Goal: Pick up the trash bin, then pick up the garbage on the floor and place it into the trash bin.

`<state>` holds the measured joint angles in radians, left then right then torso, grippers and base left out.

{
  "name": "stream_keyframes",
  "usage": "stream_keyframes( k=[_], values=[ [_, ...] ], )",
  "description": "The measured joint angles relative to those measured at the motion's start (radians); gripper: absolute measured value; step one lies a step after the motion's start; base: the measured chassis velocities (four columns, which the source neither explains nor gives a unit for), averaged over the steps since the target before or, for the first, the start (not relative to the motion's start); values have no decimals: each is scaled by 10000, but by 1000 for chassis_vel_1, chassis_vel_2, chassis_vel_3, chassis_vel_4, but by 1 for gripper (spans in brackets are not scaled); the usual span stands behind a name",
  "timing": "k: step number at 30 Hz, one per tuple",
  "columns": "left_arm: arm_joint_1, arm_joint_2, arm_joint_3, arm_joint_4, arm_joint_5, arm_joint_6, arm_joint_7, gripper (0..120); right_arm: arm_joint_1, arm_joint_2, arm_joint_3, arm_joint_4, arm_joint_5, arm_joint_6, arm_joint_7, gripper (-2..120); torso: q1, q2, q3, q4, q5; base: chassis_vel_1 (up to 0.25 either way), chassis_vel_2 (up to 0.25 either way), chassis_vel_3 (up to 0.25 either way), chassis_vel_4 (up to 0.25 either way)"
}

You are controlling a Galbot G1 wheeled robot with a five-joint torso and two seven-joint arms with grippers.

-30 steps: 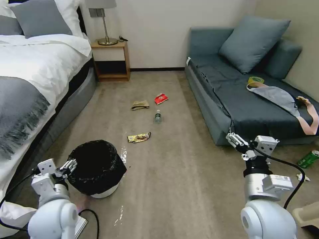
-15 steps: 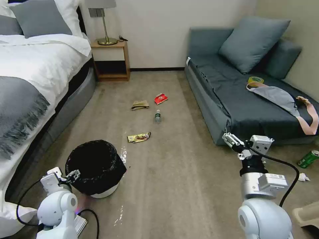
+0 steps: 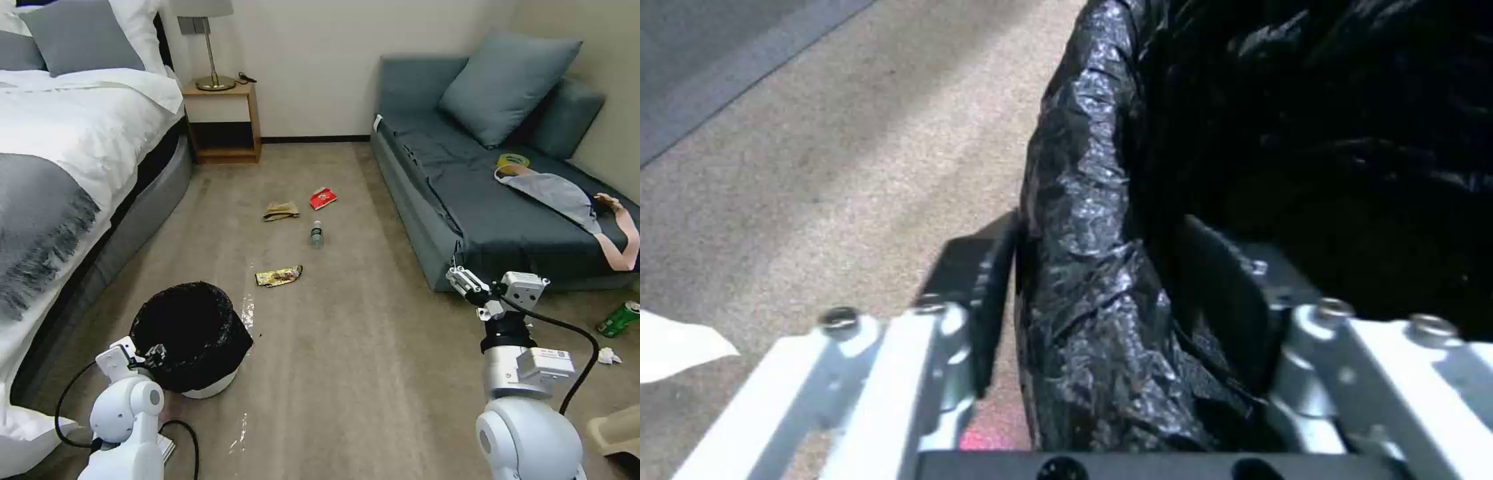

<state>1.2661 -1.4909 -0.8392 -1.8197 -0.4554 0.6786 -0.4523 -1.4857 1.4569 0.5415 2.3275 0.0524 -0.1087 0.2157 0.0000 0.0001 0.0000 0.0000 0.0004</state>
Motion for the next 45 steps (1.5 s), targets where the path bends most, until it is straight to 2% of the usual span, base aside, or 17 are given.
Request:
stream_keyframes(
  k=[2, 3, 6, 7, 11, 16, 20, 21, 25, 26, 30, 35, 45],
  values=[
    [6, 0, -13, 47, -17, -25, 2, 39, -7, 0, 5, -3, -9, 39, -4, 100, 0, 0, 0, 0, 1, 0, 0, 0, 0],
    [6, 0, -13, 47, -17, -25, 2, 39, -7, 0, 5, -3, -9, 39, -4, 100, 0, 0, 0, 0, 1, 0, 0, 0, 0],
    [32, -37, -44, 69, -57, -52, -3, 24, -32, -4, 6, -2, -13, 90, -7, 100, 0, 0, -1, 0, 2, 0, 0, 0, 0],
    [32, -37, -44, 69, -57, -52, -3, 24, -32, -4, 6, -2, -13, 90, -7, 100, 0, 0, -1, 0, 2, 0, 0, 0, 0],
    [115, -98, -66, -81, -185, -118, 9, 8, -55, -42, 0, 8, -6, 230, -6, 100, -1, -1, 0, 0, -10, 0, 0, 0, 0],
    [216, -143, -70, -399, -303, -232, 29, 5, -54, -100, 1, 8, 144, 516, -17, 100, 0, -1, 1, -2, -13, 0, 0, 0, 0],
    [489, -234, -61, -1363, -448, -354, -16, 4, -51, -165, 74, 12, 703, 1363, -314, 100, -1, -1, 1, 0, -7, 0, 0, 0, 0],
    [489, -234, -61, -1363, -448, -354, -16, 4, -51, -165, 74, 12, 703, 1363, -314, 100, -1, -1, 1, 0, -7, 0, 0, 0, 0],
    [947, -400, 80, -2810, -101, -383, 119, 3, -28, -235, 215, 29, 1027, 1835, -413, 100, 0, -1, 1, -2, -4, 0, 0, 0, 0],
    [947, -400, 80, -2810, -101, -383, 119, 3, -28, -235, 215, 29, 1027, 1835, -413, 100, 0, -1, 1, -2, -4, 0, 0, 0, 0],
    [1423, -613, 243, -4243, 459, -331, 295, 3, -16, -344, 378, 77, 1295, 2250, -581, 100, 0, -1, 1, 1, -2, 0, 0, 0, 0],
    [1691, -748, 265, -4882, 1018, -351, 472, 3, -4, -451, 526, 155, 1512, 2281, -668, 100, 0, -1, 0, 0, -4, 0, 0, 0, 0],
    [1779, -784, 249, -5013, 1020, -392, 491, 3, -28, -464, 581, 165, 1566, 2298, -862, 100, 0, -1, 0, 0, -5, 0, 0, 0, 0]
  ],
)
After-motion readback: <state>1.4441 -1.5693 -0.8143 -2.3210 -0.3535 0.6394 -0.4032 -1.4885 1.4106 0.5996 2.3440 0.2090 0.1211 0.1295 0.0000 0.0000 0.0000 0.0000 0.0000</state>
